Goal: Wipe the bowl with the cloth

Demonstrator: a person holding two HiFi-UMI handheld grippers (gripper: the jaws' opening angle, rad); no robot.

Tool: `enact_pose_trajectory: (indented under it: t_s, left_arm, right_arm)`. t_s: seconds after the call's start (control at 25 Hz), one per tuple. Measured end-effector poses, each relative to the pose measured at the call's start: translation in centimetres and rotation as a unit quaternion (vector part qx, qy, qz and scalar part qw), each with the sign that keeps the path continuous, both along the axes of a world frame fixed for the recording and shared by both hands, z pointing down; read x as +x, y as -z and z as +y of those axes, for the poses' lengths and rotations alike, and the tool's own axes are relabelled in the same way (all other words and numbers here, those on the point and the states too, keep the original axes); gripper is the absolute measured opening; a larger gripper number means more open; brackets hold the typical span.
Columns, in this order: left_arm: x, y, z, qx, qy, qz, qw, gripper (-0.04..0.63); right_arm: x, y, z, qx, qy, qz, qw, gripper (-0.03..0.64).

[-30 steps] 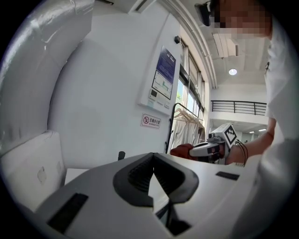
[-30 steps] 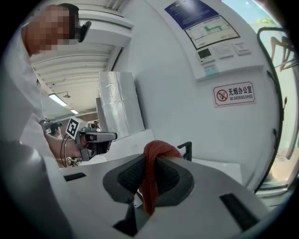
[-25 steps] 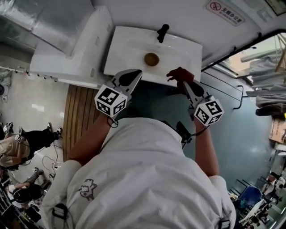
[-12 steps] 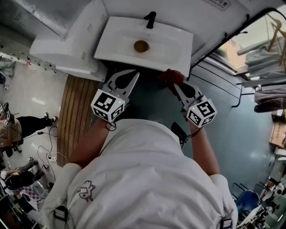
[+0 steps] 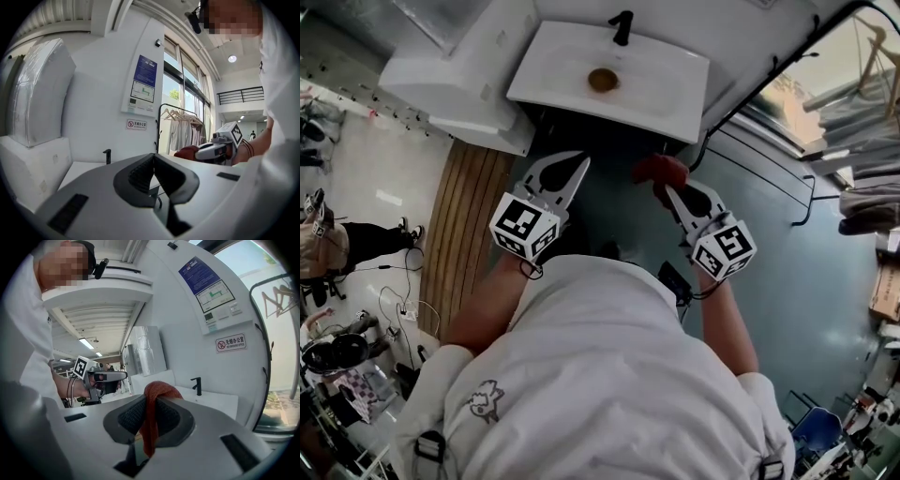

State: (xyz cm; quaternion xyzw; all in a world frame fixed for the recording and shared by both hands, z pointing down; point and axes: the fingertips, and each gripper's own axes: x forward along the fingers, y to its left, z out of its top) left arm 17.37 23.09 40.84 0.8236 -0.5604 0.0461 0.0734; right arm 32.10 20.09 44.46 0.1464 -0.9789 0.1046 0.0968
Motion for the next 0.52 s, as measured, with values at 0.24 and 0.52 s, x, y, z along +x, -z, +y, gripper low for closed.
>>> enact_pose_trajectory:
  t_s: [0.24,0.52]
  left_arm:
    - [-0.5,-0.1,1.4,-0.002,-0.005,-0.003,1.0000,0.014]
    - [-1.2,0.3,1.5,0.005,-0.008,-0.005,0.9999,0.014]
  right_arm:
    - [-0.9,0.0,1.6,-0.001,-0.004,-0.002,1.000,0.052]
    - [-1.4,0.4,2.2,0.002,-0.009,-0.006,1.000,0.052]
